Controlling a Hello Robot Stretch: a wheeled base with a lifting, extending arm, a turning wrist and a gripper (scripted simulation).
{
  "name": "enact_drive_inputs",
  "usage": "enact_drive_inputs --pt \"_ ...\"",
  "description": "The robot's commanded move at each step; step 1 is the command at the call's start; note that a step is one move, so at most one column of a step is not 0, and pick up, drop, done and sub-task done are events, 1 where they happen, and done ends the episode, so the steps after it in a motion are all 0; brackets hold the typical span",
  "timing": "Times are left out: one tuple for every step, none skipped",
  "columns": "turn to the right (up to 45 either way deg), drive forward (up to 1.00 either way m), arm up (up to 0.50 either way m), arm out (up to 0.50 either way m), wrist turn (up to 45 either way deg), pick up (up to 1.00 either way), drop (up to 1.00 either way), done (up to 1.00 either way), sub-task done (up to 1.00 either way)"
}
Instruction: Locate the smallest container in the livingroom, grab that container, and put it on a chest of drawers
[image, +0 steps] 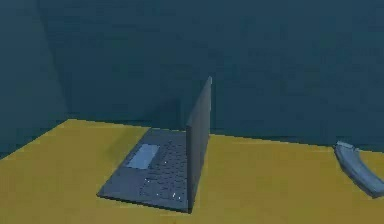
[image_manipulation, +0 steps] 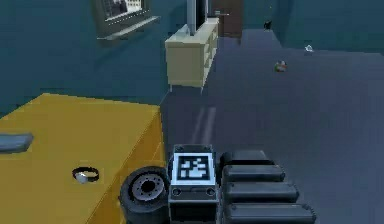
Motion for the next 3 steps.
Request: enact_drive_inputs --pt "-45.0 0.0 0.0 0.0 0.0 0.0 0.0 0.0 0.0" --pt "-6.0 0.0 0.0 0.0 0.0 0.0 0.0 0.0 0.0" --pt "0.0 0.0 0.0 0.2 0.0 0.0 0.0 0.0 0.0"
